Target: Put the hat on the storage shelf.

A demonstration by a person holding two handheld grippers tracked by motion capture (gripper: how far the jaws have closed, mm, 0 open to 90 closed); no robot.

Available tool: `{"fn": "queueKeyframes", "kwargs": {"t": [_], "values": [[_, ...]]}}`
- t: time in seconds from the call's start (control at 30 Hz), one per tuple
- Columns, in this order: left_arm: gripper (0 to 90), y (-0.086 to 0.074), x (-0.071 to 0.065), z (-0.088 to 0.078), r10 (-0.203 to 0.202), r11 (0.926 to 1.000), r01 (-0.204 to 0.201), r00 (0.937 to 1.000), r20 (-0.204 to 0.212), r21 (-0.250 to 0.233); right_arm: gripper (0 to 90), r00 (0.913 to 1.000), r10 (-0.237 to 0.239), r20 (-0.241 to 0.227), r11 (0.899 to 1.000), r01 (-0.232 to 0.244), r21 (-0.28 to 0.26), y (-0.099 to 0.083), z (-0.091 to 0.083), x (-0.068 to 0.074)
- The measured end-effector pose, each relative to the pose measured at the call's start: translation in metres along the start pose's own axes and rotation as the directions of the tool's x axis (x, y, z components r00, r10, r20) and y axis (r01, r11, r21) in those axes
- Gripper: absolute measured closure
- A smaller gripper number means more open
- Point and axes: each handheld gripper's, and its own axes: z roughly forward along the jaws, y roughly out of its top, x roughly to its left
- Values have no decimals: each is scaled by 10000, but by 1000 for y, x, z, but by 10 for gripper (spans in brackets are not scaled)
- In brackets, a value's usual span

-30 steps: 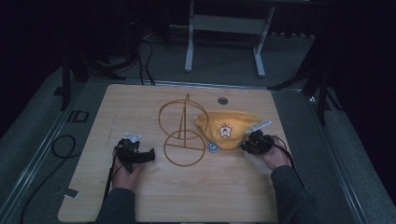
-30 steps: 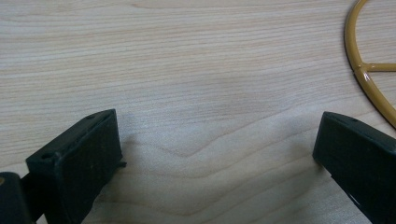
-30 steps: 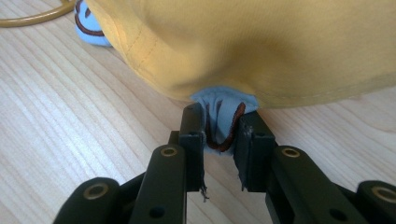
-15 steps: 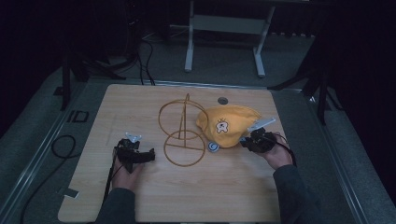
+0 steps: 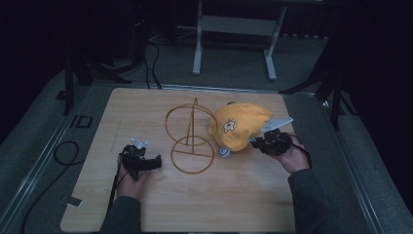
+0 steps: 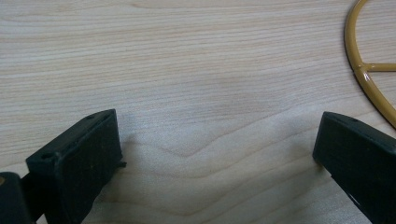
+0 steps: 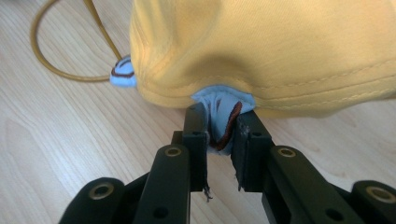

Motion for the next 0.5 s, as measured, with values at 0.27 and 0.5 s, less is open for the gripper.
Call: {"fn": "queueKeyframes", "kwargs": {"t": [0.27, 0.5], "values": [[9, 0, 0, 0, 46, 10000, -46, 10000, -4, 29, 780, 9999, -107, -76, 9990, 103, -438, 11, -23, 2], [9, 0, 0, 0, 37, 10000, -37, 10000, 2, 43, 780, 9999, -117, -122, 9973, 108, -731, 14, -42, 3]]}}
